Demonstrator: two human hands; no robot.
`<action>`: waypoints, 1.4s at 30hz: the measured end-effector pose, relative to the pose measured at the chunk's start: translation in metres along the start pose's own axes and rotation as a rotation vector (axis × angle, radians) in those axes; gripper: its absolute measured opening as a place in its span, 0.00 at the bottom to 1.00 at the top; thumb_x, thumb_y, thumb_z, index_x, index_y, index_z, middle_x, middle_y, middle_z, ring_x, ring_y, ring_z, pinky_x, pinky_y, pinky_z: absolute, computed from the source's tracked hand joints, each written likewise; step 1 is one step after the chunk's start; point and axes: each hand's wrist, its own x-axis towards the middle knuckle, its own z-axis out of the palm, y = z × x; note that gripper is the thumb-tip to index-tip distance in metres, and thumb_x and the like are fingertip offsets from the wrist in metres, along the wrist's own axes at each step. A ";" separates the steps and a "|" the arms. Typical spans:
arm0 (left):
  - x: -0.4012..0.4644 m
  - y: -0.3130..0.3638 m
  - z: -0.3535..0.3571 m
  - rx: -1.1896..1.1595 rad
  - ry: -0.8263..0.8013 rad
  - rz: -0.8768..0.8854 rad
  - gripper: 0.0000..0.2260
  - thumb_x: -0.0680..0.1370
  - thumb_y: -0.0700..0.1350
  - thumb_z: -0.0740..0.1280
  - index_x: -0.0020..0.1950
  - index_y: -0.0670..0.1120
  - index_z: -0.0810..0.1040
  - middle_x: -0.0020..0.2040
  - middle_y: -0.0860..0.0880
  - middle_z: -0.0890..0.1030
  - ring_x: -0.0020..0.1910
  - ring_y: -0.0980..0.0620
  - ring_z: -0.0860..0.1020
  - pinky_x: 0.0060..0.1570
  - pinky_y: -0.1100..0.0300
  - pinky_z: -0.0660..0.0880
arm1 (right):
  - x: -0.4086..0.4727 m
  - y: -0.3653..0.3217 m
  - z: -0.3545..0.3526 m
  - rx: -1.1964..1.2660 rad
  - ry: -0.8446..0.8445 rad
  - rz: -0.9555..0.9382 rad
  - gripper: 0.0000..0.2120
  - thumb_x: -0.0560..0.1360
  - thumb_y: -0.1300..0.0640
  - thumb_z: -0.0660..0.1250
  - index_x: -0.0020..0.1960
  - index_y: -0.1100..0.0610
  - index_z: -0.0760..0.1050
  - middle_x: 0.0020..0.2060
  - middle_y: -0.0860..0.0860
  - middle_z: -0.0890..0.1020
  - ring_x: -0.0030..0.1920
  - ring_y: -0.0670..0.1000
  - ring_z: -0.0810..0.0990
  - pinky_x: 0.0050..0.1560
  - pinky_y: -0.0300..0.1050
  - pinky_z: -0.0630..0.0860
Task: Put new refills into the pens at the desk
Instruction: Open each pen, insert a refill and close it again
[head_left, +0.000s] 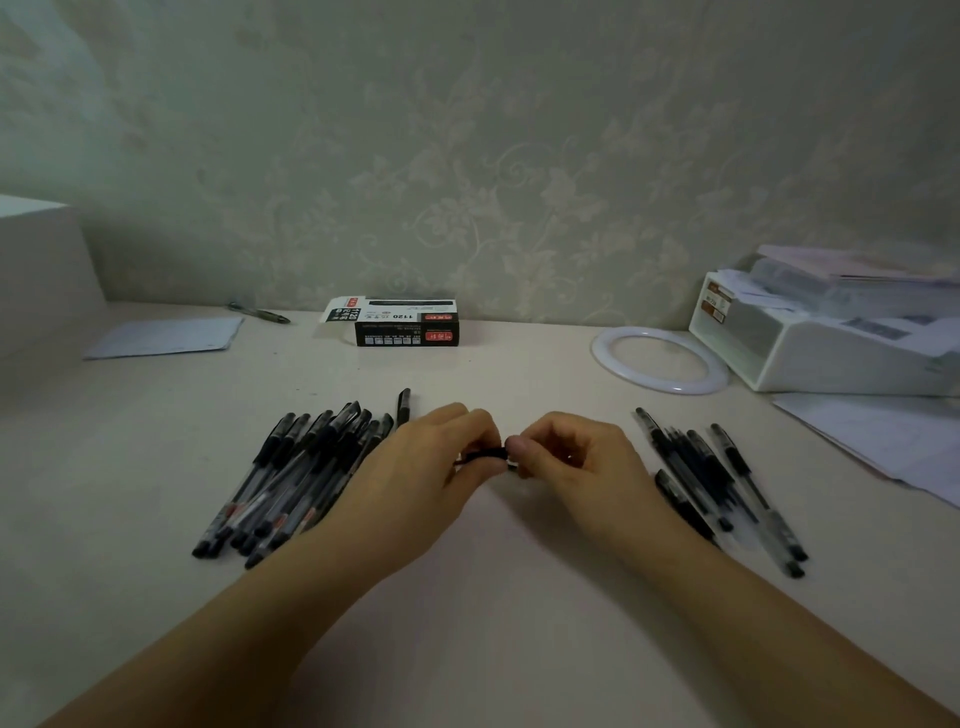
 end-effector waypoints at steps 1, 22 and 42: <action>0.000 -0.001 0.000 -0.019 0.000 -0.001 0.05 0.79 0.50 0.64 0.48 0.50 0.78 0.42 0.55 0.76 0.39 0.56 0.74 0.41 0.55 0.73 | 0.001 0.001 0.000 0.042 -0.002 0.013 0.06 0.76 0.53 0.71 0.42 0.55 0.83 0.36 0.49 0.85 0.40 0.48 0.83 0.46 0.39 0.77; 0.000 -0.001 -0.005 -0.199 -0.074 -0.047 0.04 0.78 0.50 0.66 0.44 0.53 0.74 0.35 0.59 0.80 0.31 0.58 0.76 0.33 0.71 0.69 | 0.000 -0.005 -0.010 0.107 -0.034 -0.002 0.06 0.73 0.54 0.73 0.43 0.57 0.84 0.33 0.50 0.85 0.37 0.44 0.83 0.42 0.34 0.76; -0.001 -0.002 -0.001 -0.236 -0.174 -0.131 0.13 0.82 0.52 0.56 0.41 0.53 0.76 0.29 0.56 0.76 0.28 0.60 0.74 0.31 0.67 0.71 | -0.001 -0.005 -0.010 0.111 -0.096 0.030 0.09 0.73 0.47 0.70 0.44 0.52 0.84 0.38 0.49 0.86 0.42 0.46 0.84 0.46 0.36 0.78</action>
